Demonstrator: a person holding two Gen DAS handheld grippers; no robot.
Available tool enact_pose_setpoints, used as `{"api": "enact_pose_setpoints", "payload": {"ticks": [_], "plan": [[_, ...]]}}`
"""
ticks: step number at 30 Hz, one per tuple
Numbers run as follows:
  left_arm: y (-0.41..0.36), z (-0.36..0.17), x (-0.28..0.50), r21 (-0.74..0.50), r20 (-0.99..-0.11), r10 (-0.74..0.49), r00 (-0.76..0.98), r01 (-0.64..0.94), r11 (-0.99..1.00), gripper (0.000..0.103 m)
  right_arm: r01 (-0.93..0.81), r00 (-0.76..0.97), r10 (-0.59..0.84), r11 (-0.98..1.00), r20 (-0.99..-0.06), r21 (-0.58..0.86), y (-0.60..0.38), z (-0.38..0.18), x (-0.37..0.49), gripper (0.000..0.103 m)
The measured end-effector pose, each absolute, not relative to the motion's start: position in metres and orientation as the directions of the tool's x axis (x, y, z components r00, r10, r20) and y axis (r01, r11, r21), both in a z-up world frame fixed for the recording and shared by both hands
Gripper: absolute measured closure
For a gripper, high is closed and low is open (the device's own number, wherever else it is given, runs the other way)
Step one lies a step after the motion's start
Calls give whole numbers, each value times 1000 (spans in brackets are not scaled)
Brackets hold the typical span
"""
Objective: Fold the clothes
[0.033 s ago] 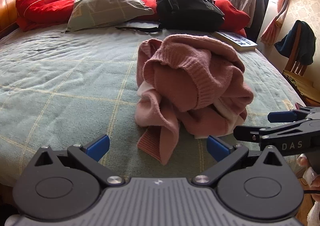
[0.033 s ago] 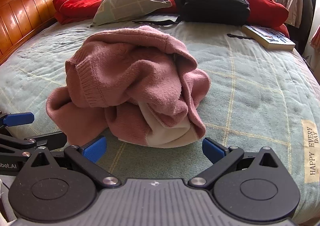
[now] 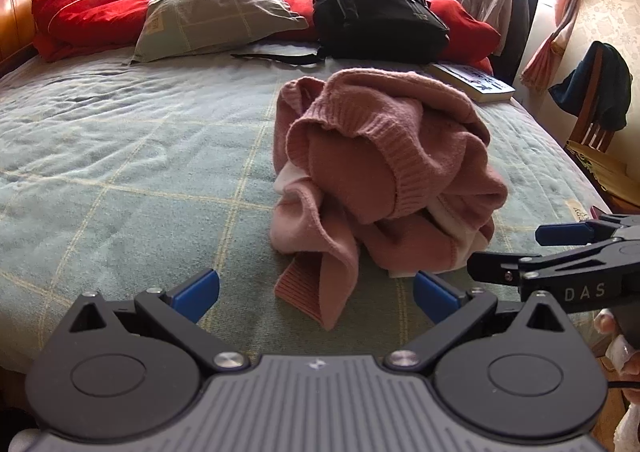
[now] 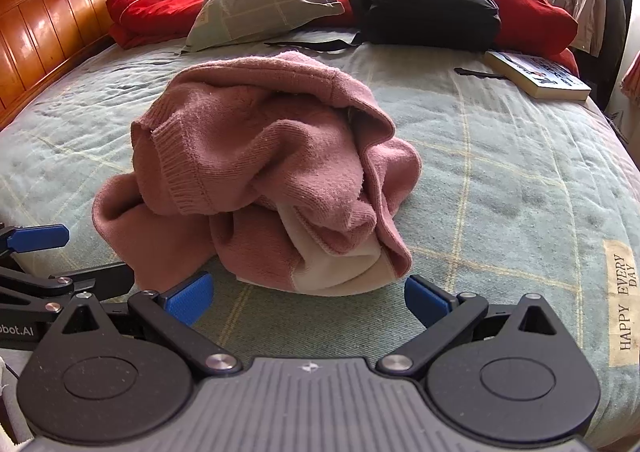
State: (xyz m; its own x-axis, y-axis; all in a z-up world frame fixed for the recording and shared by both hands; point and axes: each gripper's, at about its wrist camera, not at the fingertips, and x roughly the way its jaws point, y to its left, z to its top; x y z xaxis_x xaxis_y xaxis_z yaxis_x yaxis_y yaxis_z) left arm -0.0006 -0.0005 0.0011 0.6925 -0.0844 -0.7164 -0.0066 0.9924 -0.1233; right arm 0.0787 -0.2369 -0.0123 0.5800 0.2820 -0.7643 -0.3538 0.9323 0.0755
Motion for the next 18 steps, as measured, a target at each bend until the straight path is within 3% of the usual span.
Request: {"api": "enact_pose_setpoints", "payload": {"ticks": [18], "plan": [[0,1,-1,-145,-719,-93,688,-17,989,1,-355,580,289,931,-762,83,-237,-12,78,0]]}}
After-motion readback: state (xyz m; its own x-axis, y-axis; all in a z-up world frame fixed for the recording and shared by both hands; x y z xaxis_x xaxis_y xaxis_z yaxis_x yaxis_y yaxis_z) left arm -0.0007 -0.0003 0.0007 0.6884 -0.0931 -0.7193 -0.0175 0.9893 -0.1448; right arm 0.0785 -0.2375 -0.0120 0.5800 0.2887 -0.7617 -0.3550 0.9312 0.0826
